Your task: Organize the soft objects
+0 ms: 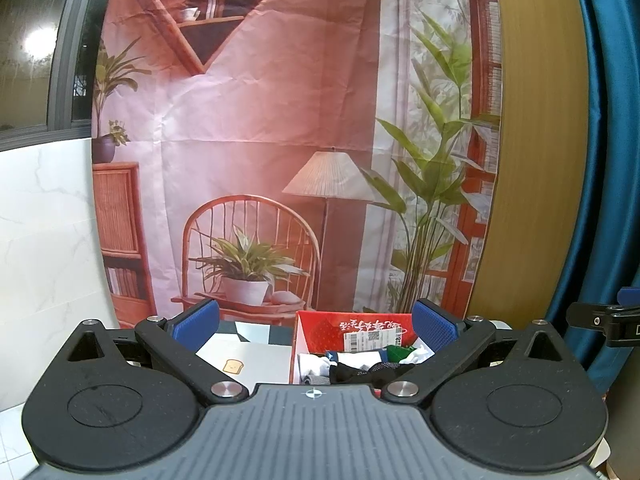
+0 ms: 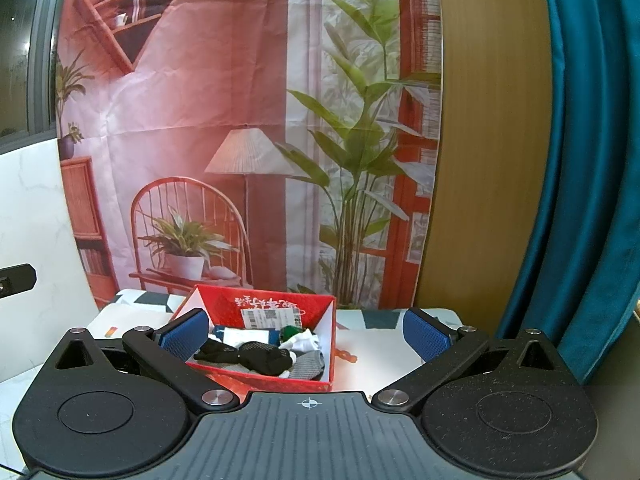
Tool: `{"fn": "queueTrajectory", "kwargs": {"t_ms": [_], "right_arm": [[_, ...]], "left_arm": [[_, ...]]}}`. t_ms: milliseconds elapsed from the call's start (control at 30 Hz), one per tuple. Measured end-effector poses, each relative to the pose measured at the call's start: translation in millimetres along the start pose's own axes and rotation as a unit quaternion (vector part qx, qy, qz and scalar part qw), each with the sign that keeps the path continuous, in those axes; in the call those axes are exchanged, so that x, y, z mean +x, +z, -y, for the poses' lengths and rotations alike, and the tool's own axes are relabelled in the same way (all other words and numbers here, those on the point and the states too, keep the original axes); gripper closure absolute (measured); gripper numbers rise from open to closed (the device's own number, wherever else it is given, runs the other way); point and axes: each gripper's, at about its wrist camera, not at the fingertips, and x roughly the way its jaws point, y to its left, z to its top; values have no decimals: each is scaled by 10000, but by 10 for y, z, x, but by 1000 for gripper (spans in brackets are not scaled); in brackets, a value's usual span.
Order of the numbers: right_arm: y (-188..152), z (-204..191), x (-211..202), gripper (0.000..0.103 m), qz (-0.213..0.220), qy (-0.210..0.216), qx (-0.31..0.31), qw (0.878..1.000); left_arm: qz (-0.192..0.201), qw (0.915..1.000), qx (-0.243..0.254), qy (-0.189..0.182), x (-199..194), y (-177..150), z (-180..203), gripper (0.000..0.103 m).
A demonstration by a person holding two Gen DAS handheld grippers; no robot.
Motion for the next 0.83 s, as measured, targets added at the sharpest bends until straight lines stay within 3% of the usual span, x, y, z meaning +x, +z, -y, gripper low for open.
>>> {"fn": "queueTrajectory", "kwargs": {"t_ms": [833], "right_arm": [[-24, 58, -21, 0, -9, -44, -54, 10000]], "left_arm": [[-8, 10000, 10, -11, -29, -28, -6, 0]]}}
